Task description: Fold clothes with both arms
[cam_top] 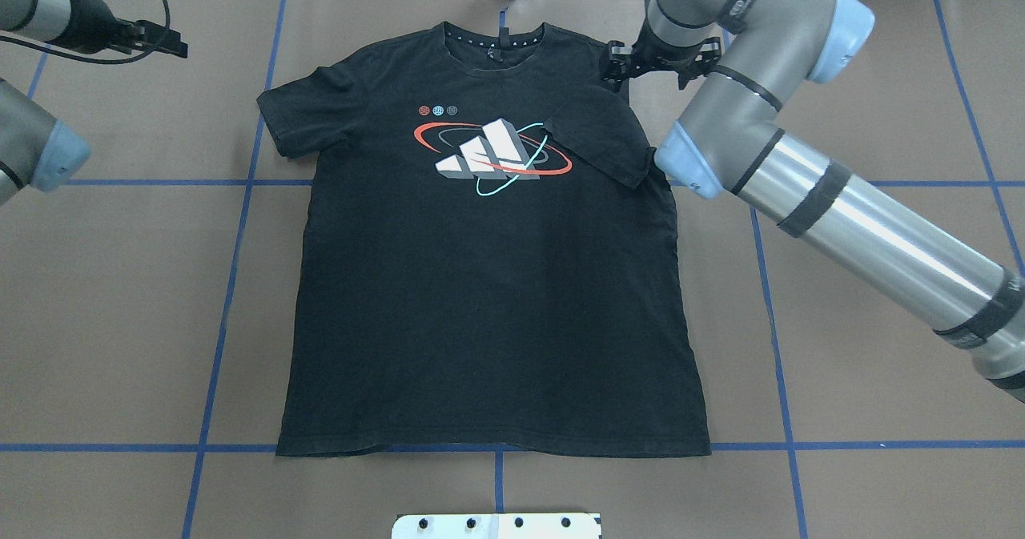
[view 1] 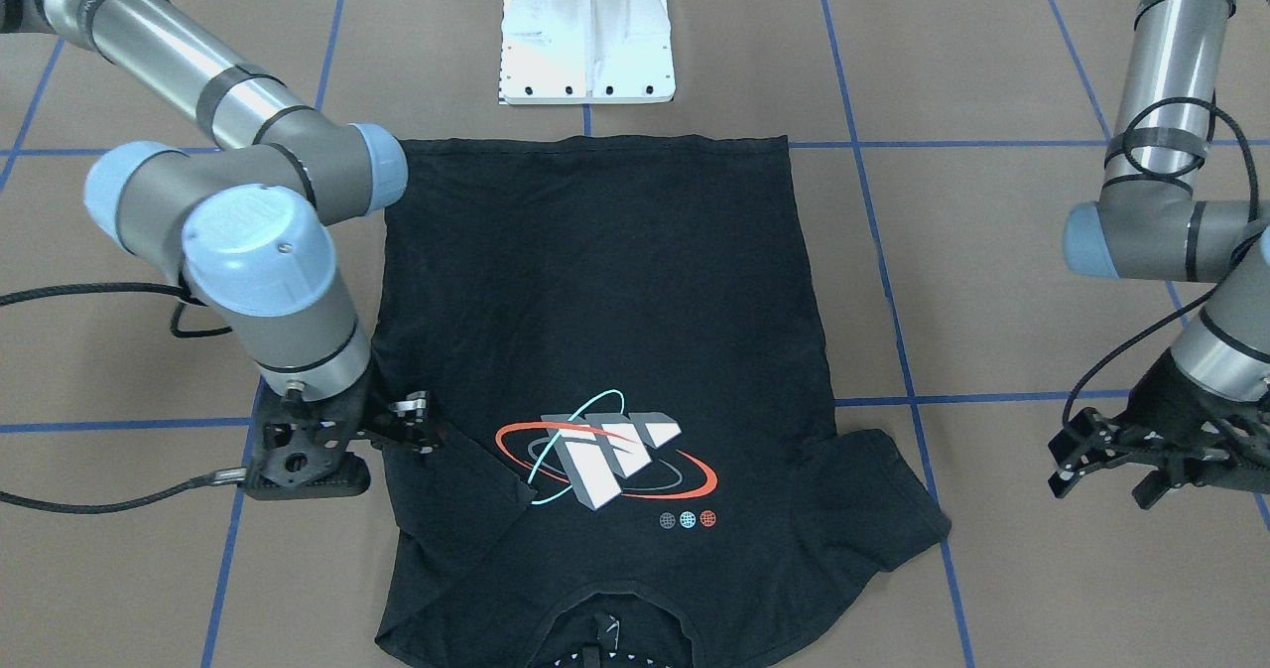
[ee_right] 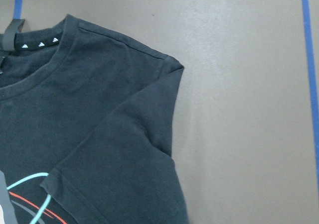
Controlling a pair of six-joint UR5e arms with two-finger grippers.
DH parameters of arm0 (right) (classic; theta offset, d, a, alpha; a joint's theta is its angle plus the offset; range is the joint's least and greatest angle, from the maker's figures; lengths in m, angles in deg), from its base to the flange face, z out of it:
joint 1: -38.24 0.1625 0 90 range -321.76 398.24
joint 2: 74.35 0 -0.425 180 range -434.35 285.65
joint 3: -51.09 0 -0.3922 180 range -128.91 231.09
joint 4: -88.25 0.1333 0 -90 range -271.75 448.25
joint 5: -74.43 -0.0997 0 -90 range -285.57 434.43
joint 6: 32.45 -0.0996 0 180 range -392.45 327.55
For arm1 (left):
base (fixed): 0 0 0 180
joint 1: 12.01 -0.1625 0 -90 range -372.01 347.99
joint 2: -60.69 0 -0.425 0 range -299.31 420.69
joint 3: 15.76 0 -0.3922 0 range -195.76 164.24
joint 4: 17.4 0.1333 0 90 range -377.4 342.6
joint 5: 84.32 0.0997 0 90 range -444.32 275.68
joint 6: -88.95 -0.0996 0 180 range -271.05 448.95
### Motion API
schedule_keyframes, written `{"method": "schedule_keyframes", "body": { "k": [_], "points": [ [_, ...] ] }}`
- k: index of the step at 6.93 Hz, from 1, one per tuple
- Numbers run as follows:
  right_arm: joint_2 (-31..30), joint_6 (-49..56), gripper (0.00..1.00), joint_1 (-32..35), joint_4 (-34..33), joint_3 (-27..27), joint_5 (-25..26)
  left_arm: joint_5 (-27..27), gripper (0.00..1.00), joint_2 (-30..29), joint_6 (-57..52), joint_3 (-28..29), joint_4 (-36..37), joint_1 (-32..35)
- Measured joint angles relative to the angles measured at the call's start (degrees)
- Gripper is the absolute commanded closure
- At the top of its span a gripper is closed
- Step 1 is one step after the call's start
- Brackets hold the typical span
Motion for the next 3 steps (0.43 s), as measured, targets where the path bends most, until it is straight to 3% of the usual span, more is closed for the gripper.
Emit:
{"method": "schedule_keyframes", "body": {
  "k": [3],
  "points": [
    [-7.26, 11.16, 0.00, 5.51, 0.27, -4.03, -5.56, 12.06, 0.00, -5.01, 8.99, 6.23, -1.56, -8.64]
  ]
}}
